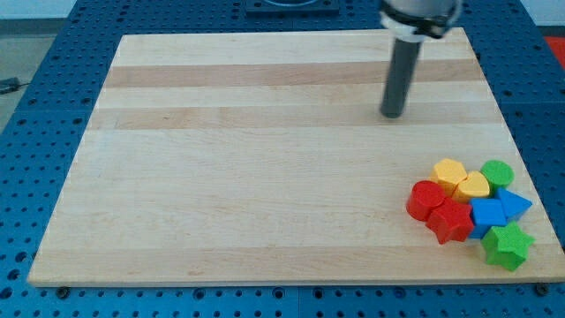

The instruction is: Move the green star blue cube and yellow hexagon towards up

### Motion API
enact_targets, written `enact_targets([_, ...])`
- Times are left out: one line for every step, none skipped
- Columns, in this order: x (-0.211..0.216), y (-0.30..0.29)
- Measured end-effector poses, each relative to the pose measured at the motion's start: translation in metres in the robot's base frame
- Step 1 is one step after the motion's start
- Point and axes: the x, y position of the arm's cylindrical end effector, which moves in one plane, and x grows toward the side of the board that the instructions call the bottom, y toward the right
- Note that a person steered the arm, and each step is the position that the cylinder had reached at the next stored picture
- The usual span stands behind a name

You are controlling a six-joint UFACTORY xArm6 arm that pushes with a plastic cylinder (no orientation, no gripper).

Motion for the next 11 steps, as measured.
enact_targets([0.01,0.059])
enact_targets([0.04,0.1])
enact_targets([0.068,0.142])
enact_targets([0.111,0.169])
enact_targets([0.175,0.168])
enact_targets([0.216,0.149])
enact_targets([0.227,0.112])
enact_targets([0.229,0.093])
enact_targets([0.227,0.092])
enact_targets([0.219,0.069])
enact_targets([0.209,0.05])
